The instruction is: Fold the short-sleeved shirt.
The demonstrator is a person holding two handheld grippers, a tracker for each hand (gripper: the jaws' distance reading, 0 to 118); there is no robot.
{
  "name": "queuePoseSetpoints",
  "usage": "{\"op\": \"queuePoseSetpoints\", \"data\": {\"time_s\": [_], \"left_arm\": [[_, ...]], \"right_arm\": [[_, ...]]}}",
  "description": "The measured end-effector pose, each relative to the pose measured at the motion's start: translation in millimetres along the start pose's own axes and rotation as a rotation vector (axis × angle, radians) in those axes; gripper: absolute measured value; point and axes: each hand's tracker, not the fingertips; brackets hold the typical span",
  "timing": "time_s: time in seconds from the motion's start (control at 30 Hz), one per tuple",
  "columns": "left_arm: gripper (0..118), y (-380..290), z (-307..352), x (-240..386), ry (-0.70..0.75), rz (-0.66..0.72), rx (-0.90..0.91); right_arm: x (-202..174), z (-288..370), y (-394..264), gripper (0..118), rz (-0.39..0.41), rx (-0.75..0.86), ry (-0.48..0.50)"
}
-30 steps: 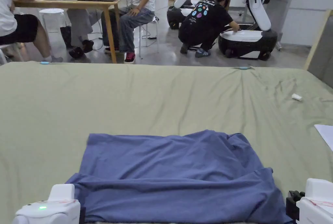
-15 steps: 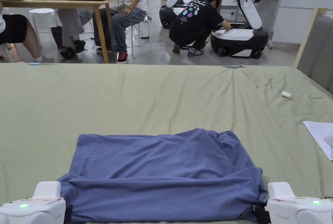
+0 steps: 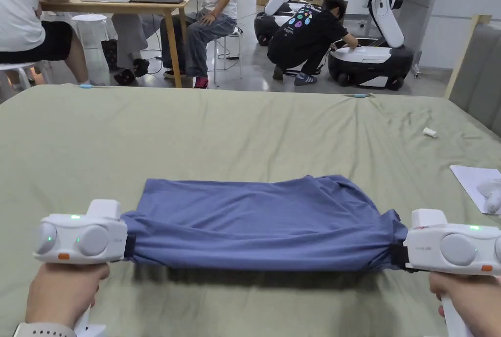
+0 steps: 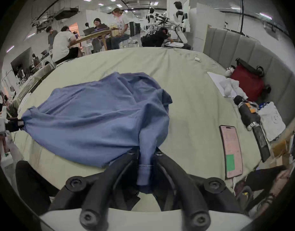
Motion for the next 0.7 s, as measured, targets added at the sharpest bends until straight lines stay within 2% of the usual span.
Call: {"op": "queuePoseSetpoints", "data": {"time_s": [0.17, 0.33, 0.37, 0.4, 0.43, 0.47, 0.5, 0.53, 0.7], "left_arm": [[0, -15, 6, -6, -0.020, -0.011, -0.056], [1, -37, -7, -4, -0.035, 0.010, -0.081], [7, -38, -3, -5, -0.025, 0.033, -0.055], [22, -35, 0, -7, -0.008, 0.036, -0.048], [62, -33, 8, -9, 0.018, 0.035, -0.017], [86, -29, 19, -9, 0.043, 0.035, 0.044], [98, -24, 30, -8, 0.055, 0.039, 0.096], [98, -14, 43, -6, 0.059, 0.042, 0.151], [105, 28, 73, 30, -0.013, -0.037, 0.317]], "right_arm": [[1, -4, -16, 11, -0.005, -0.041, -0.002], [-8, -39, -45, 12, 0.044, -0.147, -0.027], [-8, -37, -47, 16, 0.041, -0.119, -0.036], [-7, -31, -44, 30, 0.032, -0.103, -0.051], [-8, -23, -39, 67, 0.035, -0.080, -0.062], [-8, -13, -32, 93, 0.049, -0.047, -0.062], [-11, -3, -25, 110, 0.055, -0.014, -0.065], [-17, 11, -16, 116, 0.057, 0.037, -0.068], [-65, 45, 26, 114, 0.081, 0.269, -0.031]]}}
